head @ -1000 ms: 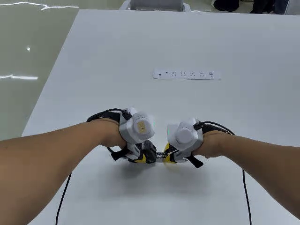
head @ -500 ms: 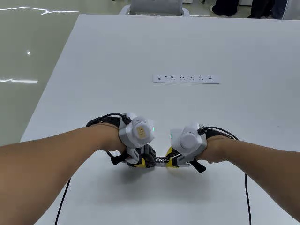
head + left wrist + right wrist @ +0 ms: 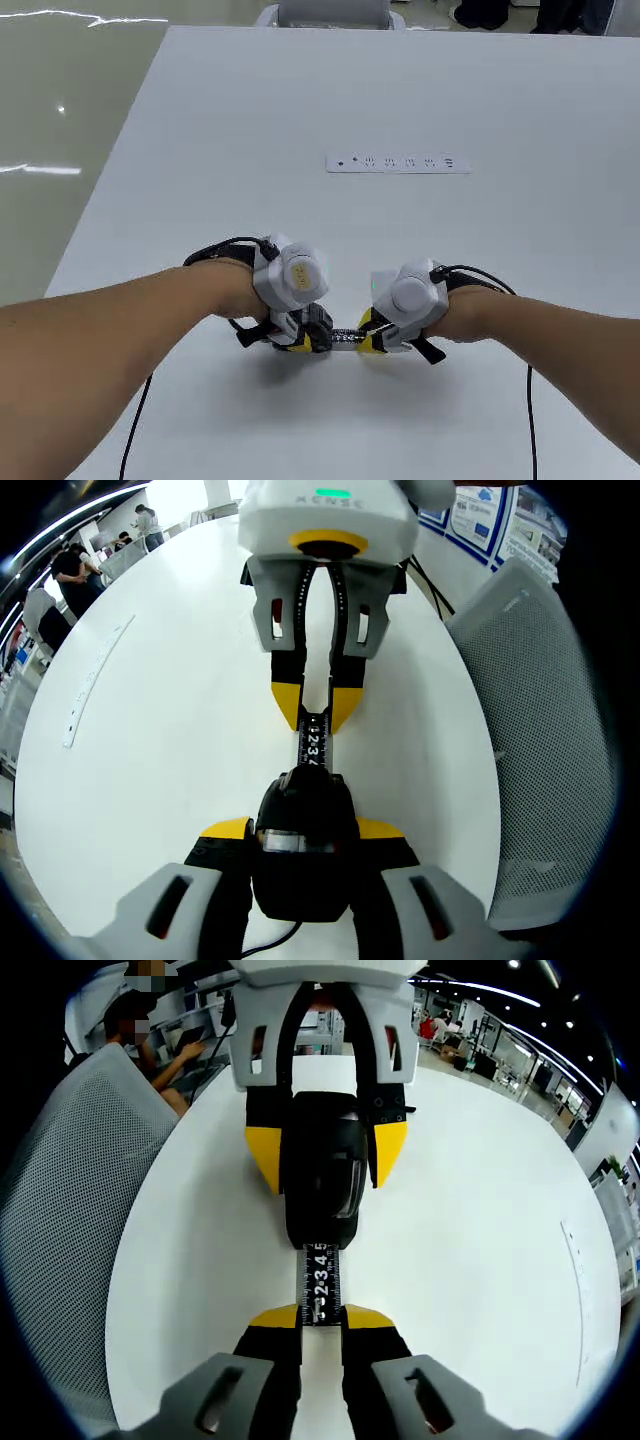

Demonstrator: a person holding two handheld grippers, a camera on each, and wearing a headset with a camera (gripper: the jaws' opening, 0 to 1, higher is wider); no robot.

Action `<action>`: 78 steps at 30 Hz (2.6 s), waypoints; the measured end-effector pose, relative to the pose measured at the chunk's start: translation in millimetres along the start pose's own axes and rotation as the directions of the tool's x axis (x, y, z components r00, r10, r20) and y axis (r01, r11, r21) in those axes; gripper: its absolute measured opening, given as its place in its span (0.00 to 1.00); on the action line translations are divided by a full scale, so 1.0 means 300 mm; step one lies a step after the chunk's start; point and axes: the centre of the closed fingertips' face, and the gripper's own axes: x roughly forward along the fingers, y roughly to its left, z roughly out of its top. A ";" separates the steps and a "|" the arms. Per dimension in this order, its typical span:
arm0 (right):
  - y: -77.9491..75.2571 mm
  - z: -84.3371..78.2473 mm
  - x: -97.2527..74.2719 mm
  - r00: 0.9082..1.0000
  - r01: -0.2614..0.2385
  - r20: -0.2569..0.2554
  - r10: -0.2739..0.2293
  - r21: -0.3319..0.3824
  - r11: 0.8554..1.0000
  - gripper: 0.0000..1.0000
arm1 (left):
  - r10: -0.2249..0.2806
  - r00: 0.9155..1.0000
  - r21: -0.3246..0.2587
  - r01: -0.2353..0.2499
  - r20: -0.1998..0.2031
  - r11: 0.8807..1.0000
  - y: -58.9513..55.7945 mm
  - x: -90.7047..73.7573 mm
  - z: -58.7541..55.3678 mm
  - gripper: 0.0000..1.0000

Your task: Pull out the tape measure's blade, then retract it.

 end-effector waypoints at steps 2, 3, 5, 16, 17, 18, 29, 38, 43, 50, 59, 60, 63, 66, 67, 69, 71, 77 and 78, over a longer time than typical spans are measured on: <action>0.000 -0.001 -0.001 1.000 0.000 -0.001 0.000 -0.001 1.000 0.13 | 0.001 1.000 -0.003 -0.001 0.000 1.000 0.001 0.000 0.000 0.33; 0.000 -0.002 -0.002 1.000 0.000 -0.002 0.000 -0.001 1.000 0.13 | 0.001 1.000 -0.004 -0.001 0.000 1.000 0.001 0.000 0.000 0.33; 0.000 -0.004 -0.003 1.000 0.000 -0.002 0.000 -0.003 1.000 0.13 | 0.001 1.000 -0.005 -0.001 0.000 1.000 0.001 0.000 0.001 0.33; -0.002 -0.020 -0.011 1.000 -0.003 -0.007 0.003 -0.002 1.000 0.13 | 0.003 1.000 -0.009 -0.003 0.002 1.000 0.002 0.001 0.001 0.33; -0.002 -0.022 -0.012 1.000 -0.003 -0.008 0.003 -0.004 1.000 0.13 | 0.003 1.000 -0.009 -0.003 0.003 1.000 0.002 0.001 0.001 0.33; -0.002 -0.023 -0.013 1.000 -0.003 -0.008 0.003 -0.003 1.000 0.13 | 0.003 1.000 -0.009 -0.003 0.002 1.000 0.002 0.001 0.002 0.33; -0.006 -0.031 -0.020 1.000 -0.002 -0.009 0.002 -0.003 1.000 0.13 | 0.005 1.000 -0.017 -0.005 0.006 1.000 0.004 0.002 0.002 0.33; -0.012 -0.042 -0.027 1.000 -0.005 -0.011 0.006 0.010 1.000 0.13 | 0.005 1.000 -0.020 -0.005 0.006 1.000 0.002 0.000 0.004 0.33; -0.013 -0.046 -0.030 1.000 -0.002 -0.011 0.002 0.005 1.000 0.13 | 0.005 1.000 -0.022 -0.005 0.008 1.000 0.002 0.000 0.004 0.33; -0.015 -0.056 -0.038 1.000 0.000 -0.010 0.000 0.005 1.000 0.13 | 0.008 1.000 -0.022 -0.008 0.008 1.000 0.002 0.000 0.003 0.33; -0.013 -0.068 -0.048 1.000 0.000 0.004 0.000 0.012 1.000 0.13 | 0.009 1.000 -0.022 -0.009 0.009 1.000 0.004 0.000 0.003 0.33; -0.012 -0.069 -0.049 1.000 0.000 0.005 0.000 0.013 1.000 0.13 | 0.009 1.000 -0.023 -0.009 0.009 1.000 0.004 0.000 0.003 0.33; -0.013 -0.072 -0.051 1.000 0.001 0.006 -0.001 0.012 1.000 0.13 | 0.009 1.000 -0.025 -0.008 0.010 1.000 0.004 0.000 0.003 0.34; -0.013 -0.075 -0.053 1.000 0.000 0.005 0.000 0.005 1.000 0.13 | 0.009 1.000 -0.026 -0.008 0.009 1.000 0.004 0.001 0.003 0.34; -0.014 -0.076 -0.054 1.000 0.002 0.005 -0.002 0.004 1.000 0.13 | 0.009 1.000 -0.026 -0.009 0.009 1.000 0.004 0.001 0.003 0.34; -0.015 -0.077 -0.055 1.000 0.002 0.006 -0.002 0.007 1.000 0.13 | 0.010 1.000 -0.027 -0.009 0.010 1.000 0.005 0.000 0.002 0.34; -0.013 -0.081 -0.056 1.000 -0.004 0.013 0.003 0.023 1.000 0.13 | 0.010 1.000 -0.024 -0.009 0.010 1.000 0.004 0.000 0.002 0.34; -0.010 -0.090 -0.064 1.000 0.001 0.020 -0.001 0.019 1.000 0.14 | 0.011 1.000 -0.024 -0.010 0.010 1.000 0.003 0.001 0.002 0.34; -0.012 -0.092 -0.065 1.000 0.002 0.021 -0.003 0.020 1.000 0.14 | 0.010 1.000 -0.025 -0.010 0.010 1.000 0.003 0.000 0.002 0.34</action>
